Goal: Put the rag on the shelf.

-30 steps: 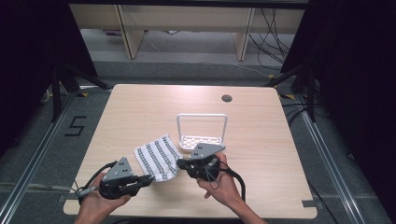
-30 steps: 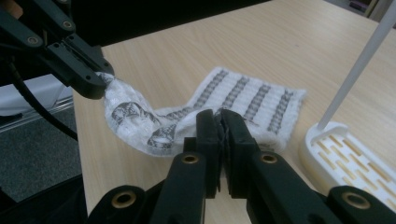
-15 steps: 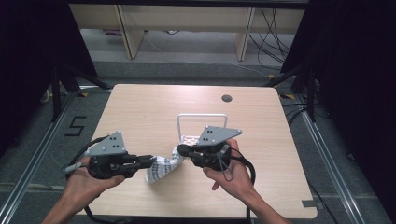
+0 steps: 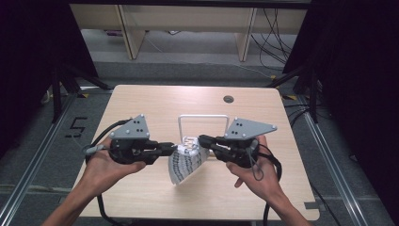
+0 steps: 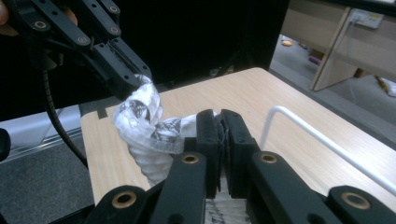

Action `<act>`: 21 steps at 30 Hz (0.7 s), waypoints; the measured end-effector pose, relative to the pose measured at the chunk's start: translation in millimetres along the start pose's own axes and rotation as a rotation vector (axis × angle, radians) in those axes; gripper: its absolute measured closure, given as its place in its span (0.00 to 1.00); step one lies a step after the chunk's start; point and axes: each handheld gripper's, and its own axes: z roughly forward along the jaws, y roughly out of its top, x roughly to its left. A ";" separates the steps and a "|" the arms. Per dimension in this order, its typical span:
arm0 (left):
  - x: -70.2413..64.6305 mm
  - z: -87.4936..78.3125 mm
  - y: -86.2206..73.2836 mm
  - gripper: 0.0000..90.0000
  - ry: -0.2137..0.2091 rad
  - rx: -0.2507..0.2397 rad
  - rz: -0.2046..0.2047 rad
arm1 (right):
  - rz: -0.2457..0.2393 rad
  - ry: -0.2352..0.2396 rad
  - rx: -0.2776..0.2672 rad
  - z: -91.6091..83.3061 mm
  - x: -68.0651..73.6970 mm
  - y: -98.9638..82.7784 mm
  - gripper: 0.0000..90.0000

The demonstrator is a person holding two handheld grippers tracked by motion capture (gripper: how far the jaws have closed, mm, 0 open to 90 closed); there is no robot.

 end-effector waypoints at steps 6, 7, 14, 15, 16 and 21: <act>4.1 6.4 17.9 0.94 0.010 -0.010 0.002 | 0.015 -0.021 -0.021 -9.3 -7.8 0.0 0.97; 5.7 7.4 20.7 0.94 0.010 -0.016 0.000 | 0.025 -0.026 -0.017 -10.7 -8.2 0.7 0.97; 13.5 11.3 38.3 0.94 0.036 -0.010 0.008 | 0.023 -0.045 -0.041 -16.4 -17.4 8.2 0.97; 15.1 12.7 39.9 0.94 0.038 -0.016 0.007 | 0.015 -0.061 -0.040 -17.7 -18.9 9.3 0.97; 16.5 14.0 41.4 0.94 0.037 -0.020 0.001 | 0.019 -0.071 -0.043 -18.5 -20.0 10.1 0.97; 25.1 21.8 48.8 0.94 0.049 -0.027 -0.009 | 0.024 -0.083 -0.050 -19.1 -30.8 13.5 0.97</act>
